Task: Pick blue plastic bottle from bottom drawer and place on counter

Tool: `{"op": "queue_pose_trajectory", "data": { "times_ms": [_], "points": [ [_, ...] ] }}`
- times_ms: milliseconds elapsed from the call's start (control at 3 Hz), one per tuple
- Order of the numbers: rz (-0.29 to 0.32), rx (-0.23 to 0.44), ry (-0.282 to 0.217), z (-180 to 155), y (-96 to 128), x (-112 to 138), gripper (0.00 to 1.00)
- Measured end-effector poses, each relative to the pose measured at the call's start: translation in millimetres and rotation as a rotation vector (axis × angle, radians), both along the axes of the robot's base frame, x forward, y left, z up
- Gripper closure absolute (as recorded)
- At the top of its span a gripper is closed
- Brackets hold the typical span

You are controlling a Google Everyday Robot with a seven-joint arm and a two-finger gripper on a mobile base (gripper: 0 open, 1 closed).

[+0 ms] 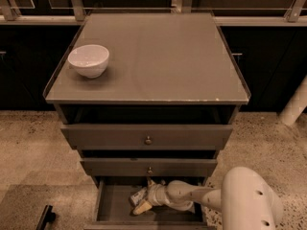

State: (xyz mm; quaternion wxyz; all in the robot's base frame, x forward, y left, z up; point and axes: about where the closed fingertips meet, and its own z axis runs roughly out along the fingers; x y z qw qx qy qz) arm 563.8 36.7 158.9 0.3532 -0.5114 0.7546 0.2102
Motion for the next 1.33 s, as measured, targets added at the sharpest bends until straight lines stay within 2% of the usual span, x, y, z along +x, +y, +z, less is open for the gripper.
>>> {"op": "queue_pose_trajectory", "data": {
  "times_ms": [667,1000,1333],
  "points": [
    [0.003,-0.005,0.053,-16,1,-8,0.0],
    [0.027,-0.008,0.095,-24,4,-11,0.16],
    [0.03,-0.008,0.098,-20,4,-11,0.41]
  ]
}}
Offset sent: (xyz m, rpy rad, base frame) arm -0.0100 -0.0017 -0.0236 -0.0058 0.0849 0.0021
